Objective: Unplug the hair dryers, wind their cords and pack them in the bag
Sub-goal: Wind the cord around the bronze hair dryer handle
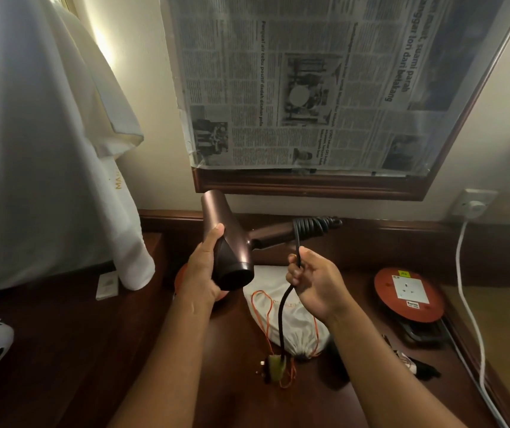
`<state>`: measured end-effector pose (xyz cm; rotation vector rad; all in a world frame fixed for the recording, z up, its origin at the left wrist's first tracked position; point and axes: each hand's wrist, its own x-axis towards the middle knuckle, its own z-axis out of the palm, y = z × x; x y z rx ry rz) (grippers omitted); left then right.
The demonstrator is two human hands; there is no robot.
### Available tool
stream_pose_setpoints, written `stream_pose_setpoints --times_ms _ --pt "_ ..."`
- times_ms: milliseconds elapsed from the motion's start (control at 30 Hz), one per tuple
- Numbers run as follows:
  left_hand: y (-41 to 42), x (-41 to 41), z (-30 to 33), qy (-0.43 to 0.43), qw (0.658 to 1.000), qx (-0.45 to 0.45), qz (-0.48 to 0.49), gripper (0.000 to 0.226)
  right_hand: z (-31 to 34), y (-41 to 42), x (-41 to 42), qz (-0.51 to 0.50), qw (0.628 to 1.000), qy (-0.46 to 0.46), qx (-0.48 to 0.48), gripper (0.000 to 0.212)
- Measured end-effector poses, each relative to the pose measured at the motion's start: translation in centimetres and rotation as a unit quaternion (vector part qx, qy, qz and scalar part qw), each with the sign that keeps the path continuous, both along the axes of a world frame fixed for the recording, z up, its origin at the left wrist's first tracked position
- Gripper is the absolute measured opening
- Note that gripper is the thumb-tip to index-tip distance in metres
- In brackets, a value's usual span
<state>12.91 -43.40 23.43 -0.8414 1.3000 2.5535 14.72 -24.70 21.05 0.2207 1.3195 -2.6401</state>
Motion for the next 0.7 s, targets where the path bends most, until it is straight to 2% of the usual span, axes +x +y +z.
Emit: stream_pose_setpoints --times_ms 67,167,300,433,500,700 --pt "-0.2 0.2 0.4 0.000 1.000 0.023 0.009 0.069 0.0 0.0 0.2 0.017 0.999 0.032 0.022 0.028" --pt "-0.5 0.4 0.9 0.017 1.000 0.010 -0.008 0.064 0.0 0.3 0.3 0.042 0.993 0.064 0.086 0.030" --pt "-0.7 0.6 1.8 0.031 0.999 0.030 -0.021 0.046 0.1 0.3 0.4 0.068 0.984 0.060 0.153 0.039" --pt "-1.1 0.6 2.7 0.053 0.998 0.033 -0.031 0.048 0.0 0.1 0.6 0.079 0.975 0.058 0.202 0.054" --pt "-1.2 0.7 3.2 0.067 0.997 0.028 -0.039 0.051 -0.4 0.2 0.5 0.081 0.976 0.061 0.194 0.054" --pt "-1.5 1.1 3.5 0.074 0.996 0.033 -0.042 0.055 -1.1 1.0 0.0 0.094 0.985 0.061 0.130 0.035"
